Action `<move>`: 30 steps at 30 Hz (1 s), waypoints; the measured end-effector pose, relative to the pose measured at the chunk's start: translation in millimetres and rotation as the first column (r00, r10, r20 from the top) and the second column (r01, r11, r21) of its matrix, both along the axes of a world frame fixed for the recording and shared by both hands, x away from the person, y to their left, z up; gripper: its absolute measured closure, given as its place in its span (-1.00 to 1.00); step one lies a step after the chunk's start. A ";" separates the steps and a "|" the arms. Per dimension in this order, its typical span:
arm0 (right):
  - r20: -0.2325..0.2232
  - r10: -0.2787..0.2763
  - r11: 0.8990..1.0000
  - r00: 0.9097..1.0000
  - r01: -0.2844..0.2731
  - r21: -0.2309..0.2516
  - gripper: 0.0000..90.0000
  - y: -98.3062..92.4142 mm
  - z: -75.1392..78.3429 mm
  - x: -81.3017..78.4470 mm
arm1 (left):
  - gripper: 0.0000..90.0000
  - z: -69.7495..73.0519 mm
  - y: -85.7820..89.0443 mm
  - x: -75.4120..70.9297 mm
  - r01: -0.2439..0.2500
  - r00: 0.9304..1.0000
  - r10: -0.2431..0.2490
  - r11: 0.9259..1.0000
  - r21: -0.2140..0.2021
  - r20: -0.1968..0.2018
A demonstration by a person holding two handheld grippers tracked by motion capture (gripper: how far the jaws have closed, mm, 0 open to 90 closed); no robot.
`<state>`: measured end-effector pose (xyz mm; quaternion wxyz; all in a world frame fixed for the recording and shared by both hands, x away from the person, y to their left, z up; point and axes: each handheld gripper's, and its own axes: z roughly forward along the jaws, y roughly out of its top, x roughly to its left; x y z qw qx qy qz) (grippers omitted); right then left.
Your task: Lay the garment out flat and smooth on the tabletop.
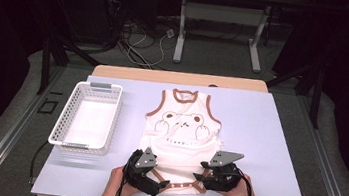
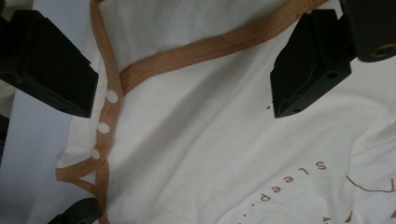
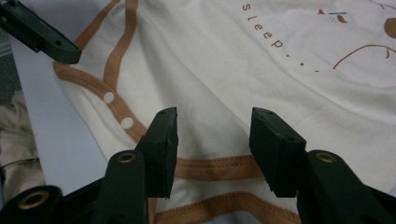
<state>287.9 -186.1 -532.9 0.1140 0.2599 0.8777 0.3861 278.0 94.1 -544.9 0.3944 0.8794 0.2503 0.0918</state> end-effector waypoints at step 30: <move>-0.078 0.011 0.997 0.997 -0.016 -0.070 0.91 -1.1 -18.9 2.0 | 0.82 -16.0 -16.6 -12.0 0.175 0.984 -0.174 0.984 0.029 -0.031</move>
